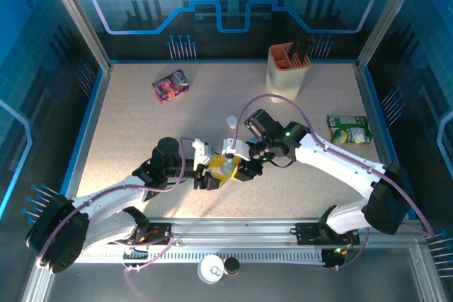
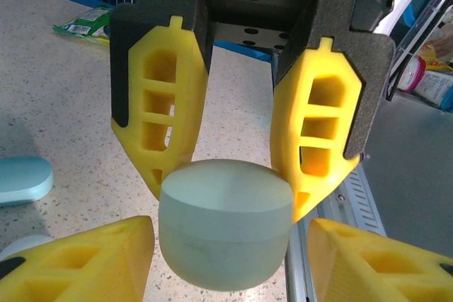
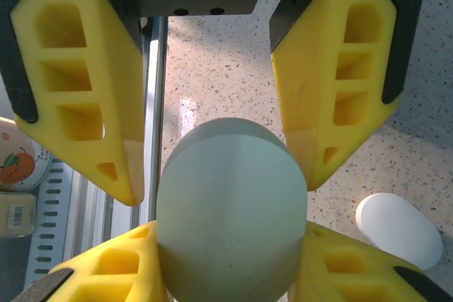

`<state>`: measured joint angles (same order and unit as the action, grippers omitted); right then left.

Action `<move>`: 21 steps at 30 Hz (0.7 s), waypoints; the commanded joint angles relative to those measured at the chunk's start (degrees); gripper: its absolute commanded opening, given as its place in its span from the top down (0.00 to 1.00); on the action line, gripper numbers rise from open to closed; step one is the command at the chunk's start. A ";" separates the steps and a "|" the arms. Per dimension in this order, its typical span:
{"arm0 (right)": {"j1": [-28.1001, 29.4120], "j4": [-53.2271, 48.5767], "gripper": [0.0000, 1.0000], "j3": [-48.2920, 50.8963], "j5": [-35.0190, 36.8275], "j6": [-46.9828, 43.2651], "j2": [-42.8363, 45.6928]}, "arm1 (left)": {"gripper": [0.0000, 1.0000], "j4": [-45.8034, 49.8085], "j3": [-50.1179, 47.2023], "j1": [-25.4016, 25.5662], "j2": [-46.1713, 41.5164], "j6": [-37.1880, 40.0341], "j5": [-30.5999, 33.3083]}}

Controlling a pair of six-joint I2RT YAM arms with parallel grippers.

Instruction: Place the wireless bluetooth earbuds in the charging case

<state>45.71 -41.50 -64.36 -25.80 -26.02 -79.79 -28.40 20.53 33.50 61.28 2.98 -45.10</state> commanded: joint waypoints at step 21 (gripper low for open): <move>-0.10 1.20 0.69 -1.74 -4.25 -1.14 -1.47 | 0.42 2.62 2.09 0.21 0.98 4.88 -4.05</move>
<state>45.69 -40.47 -64.53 -27.88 -26.02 -80.99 -27.03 20.75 33.50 62.11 5.93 -47.03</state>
